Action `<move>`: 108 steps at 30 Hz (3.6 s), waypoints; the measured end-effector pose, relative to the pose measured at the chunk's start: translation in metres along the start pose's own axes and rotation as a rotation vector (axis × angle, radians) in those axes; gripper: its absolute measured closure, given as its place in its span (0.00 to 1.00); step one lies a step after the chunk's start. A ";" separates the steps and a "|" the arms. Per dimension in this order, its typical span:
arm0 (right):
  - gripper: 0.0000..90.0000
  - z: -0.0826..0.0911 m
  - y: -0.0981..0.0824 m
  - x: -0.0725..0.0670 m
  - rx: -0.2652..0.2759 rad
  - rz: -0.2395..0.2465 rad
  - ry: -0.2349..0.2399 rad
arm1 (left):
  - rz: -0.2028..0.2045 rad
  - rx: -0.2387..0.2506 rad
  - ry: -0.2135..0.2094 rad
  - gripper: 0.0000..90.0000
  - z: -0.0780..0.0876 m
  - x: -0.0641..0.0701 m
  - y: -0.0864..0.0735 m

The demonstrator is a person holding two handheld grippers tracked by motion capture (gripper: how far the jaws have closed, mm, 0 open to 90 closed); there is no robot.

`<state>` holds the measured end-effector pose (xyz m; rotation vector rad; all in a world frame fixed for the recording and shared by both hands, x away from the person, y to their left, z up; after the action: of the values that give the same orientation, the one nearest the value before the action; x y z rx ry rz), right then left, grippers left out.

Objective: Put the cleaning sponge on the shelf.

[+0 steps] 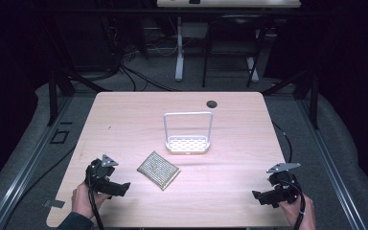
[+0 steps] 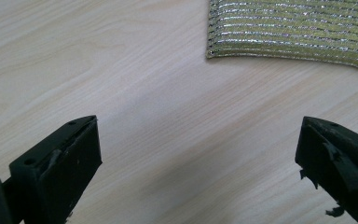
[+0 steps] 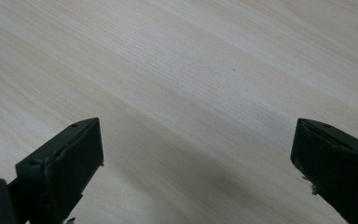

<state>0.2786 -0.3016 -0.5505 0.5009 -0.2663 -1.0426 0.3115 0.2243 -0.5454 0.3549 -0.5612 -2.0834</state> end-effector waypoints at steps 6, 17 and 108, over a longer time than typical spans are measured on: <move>0.02 0.000 0.001 -0.002 -0.007 0.006 0.007 | 0.003 0.015 -0.015 0.00 0.003 0.005 0.004; 0.03 -0.004 0.004 -0.007 -0.016 0.024 0.017 | -0.004 0.057 -0.062 0.00 -0.003 0.023 0.025; 0.04 -0.003 0.007 -0.010 -0.021 0.053 0.023 | -0.224 0.111 -0.013 0.98 -0.066 0.066 0.062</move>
<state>0.2805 -0.2897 -0.5490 0.4843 -0.2471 -0.9865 0.3505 0.1224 -0.5723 0.4874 -0.6728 -2.2754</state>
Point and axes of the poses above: each handheld gripper's, and its own axes: z roughly backward along the jaws, y roughly out of its top, x roughly to its right, the point moved 2 cm from there along -z, roughly forward along the jaws, and after that the axes turned 2 degrees about -x, right-handed, at the moved point
